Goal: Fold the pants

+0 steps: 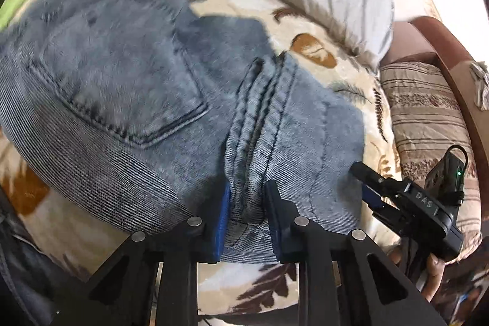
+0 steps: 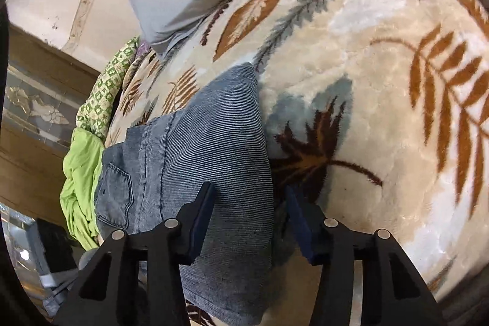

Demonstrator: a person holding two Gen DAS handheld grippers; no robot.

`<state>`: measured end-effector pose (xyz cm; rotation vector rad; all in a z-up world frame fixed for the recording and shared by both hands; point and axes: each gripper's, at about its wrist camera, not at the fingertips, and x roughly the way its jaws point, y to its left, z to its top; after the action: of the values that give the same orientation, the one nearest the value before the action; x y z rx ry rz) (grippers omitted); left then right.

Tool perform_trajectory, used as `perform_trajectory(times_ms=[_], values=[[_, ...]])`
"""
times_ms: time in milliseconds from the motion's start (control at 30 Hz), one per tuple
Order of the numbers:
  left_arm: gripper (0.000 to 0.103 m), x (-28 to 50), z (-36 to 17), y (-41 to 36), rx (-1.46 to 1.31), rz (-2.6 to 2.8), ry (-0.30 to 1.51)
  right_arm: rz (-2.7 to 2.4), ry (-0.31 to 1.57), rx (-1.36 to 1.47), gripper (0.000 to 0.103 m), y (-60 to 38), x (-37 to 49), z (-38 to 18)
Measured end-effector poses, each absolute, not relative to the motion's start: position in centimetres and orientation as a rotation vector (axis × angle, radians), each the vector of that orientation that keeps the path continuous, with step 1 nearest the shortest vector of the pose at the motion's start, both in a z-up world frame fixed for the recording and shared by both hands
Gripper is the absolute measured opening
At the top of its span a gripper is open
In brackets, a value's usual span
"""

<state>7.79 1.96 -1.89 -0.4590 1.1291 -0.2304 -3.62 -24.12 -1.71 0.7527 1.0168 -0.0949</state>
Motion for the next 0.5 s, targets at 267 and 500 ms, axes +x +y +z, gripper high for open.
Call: perform_trajectory(times_ms=[267, 500], values=[[0.023, 8.5, -2.2, 0.3, -0.411, -0.244, 1.127, -0.032, 0.975, 0.791, 0.005, -24.3, -1.8, 0.3], [0.023, 13.1, 1.0, -4.5, -0.440, -0.309, 1.089, -0.027, 0.847, 0.605, 0.005, -26.2, 1.9, 9.3]])
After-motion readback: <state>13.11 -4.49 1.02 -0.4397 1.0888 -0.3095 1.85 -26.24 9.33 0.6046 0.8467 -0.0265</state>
